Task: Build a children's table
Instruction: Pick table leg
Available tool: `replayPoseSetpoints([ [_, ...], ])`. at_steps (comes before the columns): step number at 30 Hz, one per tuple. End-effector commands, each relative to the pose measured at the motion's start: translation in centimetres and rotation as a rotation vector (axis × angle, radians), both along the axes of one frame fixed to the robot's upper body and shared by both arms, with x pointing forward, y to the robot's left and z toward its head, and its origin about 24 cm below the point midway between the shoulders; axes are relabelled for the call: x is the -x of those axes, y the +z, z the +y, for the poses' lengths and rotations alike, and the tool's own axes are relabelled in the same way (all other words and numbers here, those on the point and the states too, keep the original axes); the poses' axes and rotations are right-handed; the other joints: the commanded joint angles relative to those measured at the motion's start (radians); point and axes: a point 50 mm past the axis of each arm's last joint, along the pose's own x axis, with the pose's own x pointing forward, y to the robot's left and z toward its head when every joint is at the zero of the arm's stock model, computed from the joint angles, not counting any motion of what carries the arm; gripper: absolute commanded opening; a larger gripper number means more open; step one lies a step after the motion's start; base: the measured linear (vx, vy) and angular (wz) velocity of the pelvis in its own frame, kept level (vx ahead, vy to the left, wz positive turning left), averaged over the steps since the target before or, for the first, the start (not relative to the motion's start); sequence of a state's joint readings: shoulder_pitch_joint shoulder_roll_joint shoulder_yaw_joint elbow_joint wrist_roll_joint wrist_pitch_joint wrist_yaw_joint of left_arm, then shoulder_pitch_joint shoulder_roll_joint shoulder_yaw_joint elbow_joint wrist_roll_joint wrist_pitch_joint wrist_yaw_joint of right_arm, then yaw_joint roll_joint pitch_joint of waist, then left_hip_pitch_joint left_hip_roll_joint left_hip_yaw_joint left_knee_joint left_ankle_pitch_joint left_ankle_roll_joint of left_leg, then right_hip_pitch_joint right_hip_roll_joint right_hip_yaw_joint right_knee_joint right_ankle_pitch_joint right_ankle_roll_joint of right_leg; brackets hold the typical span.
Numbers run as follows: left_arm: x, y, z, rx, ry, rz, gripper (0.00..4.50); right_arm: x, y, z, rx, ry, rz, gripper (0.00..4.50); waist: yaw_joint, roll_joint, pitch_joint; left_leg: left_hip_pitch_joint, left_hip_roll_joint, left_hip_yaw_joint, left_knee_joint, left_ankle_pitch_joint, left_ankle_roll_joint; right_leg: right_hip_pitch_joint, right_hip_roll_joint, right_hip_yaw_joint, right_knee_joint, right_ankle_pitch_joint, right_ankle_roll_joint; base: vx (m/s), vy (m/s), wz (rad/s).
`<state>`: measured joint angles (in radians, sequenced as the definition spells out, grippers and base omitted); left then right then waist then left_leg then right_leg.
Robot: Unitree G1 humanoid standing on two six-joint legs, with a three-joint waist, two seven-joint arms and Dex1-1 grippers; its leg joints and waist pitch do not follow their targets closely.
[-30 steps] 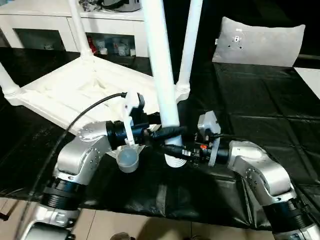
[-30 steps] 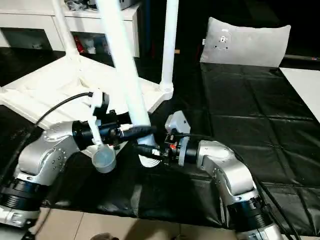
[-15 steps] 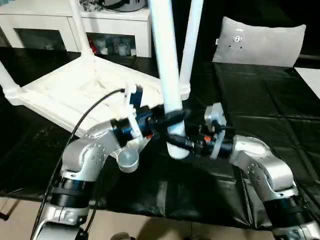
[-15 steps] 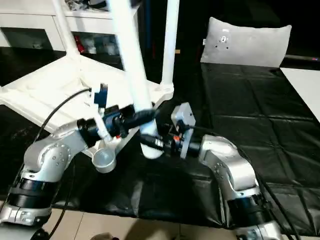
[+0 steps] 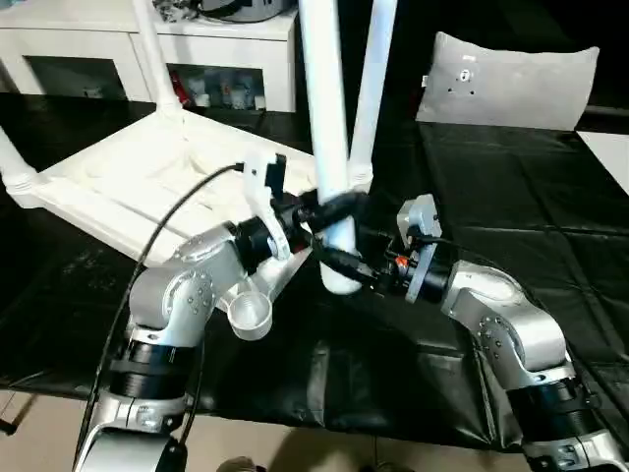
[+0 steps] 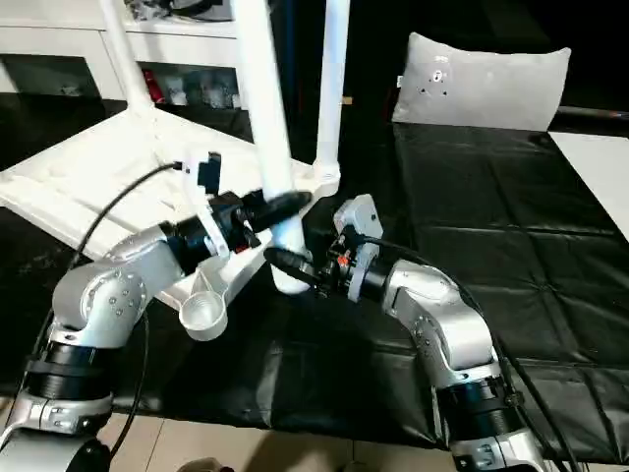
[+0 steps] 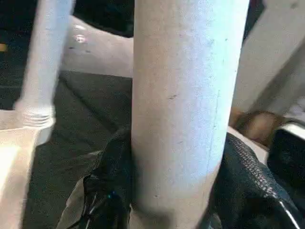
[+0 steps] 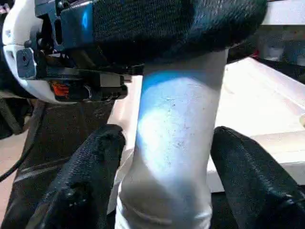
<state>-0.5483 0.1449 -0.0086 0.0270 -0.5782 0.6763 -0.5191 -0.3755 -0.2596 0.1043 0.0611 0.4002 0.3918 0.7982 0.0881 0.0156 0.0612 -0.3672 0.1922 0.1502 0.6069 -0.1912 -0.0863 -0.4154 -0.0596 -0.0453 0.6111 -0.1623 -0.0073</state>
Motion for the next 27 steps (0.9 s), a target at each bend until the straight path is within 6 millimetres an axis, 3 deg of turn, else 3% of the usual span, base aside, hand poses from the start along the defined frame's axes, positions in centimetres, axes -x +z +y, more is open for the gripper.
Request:
replayPoseSetpoints([
  [1,-0.2,0.9,0.0,-0.027,0.032,-0.031,1.95,-0.3,0.5,-0.9,-0.020,-0.045,0.003,3.57,-0.004,-0.002,-0.073,0.001,0.015,0.007,-0.068,-0.178,0.016,0.061,-0.052,0.032,-0.081,-0.304,-0.153,0.000,0.000,0.00],
  [7,-1.0,1.4,-0.3,-0.078,0.163,-0.070,1.95,-0.7,0.8,-1.8,0.004,-0.212,-0.033,4.06,-0.004,-0.005,-0.073,-0.002,0.013,0.007,-0.068,-0.157,0.012,0.061,-0.052,0.031,-0.084,-0.322,-0.128,0.000,0.000,0.00],
  [11,-1.1,2.0,-1.1,-0.120,0.227,-0.127,1.95,0.1,0.7,-0.4,0.058,-0.174,0.006,4.49,-0.005,-0.008,-0.074,-0.004,0.012,0.006,-0.067,-0.155,0.017,0.062,-0.052,0.031,-0.083,-0.306,-0.120,0.000,0.000,0.00],
  [14,-1.1,2.3,-1.6,-0.132,0.247,-0.157,1.95,-0.2,0.7,0.5,0.083,-0.210,0.014,4.50,-0.007,-0.007,-0.072,-0.004,0.012,0.006,-0.068,-0.166,0.011,0.057,-0.053,0.031,-0.089,-0.363,-0.109,0.000,0.000,0.00],
  [21,-0.9,2.6,-3.4,-0.160,0.262,-0.200,1.95,-1.8,1.1,1.8,0.106,-0.353,0.015,4.50,-0.011,-0.008,-0.072,-0.002,0.013,0.006,-0.070,-0.177,-0.008,0.053,-0.053,0.033,-0.087,-0.350,-0.101,0.000,0.000,0.00],
  [22,-0.8,2.5,-3.5,-0.170,0.265,-0.208,1.95,-2.0,1.1,1.9,0.107,-0.374,0.016,4.22,-0.009,-0.007,-0.073,-0.002,0.013,0.005,-0.070,-0.173,-0.006,0.053,-0.053,0.034,-0.085,-0.331,-0.101,0.000,0.000,0.00],
  [27,-0.8,2.4,-4.0,-0.215,0.274,-0.241,1.95,-2.7,1.4,2.7,0.103,-0.403,0.018,3.80,-0.010,-0.007,-0.074,-0.003,0.013,0.006,-0.070,-0.158,-0.009,0.056,-0.053,0.035,-0.079,-0.270,-0.115,0.000,0.000,0.00],
])
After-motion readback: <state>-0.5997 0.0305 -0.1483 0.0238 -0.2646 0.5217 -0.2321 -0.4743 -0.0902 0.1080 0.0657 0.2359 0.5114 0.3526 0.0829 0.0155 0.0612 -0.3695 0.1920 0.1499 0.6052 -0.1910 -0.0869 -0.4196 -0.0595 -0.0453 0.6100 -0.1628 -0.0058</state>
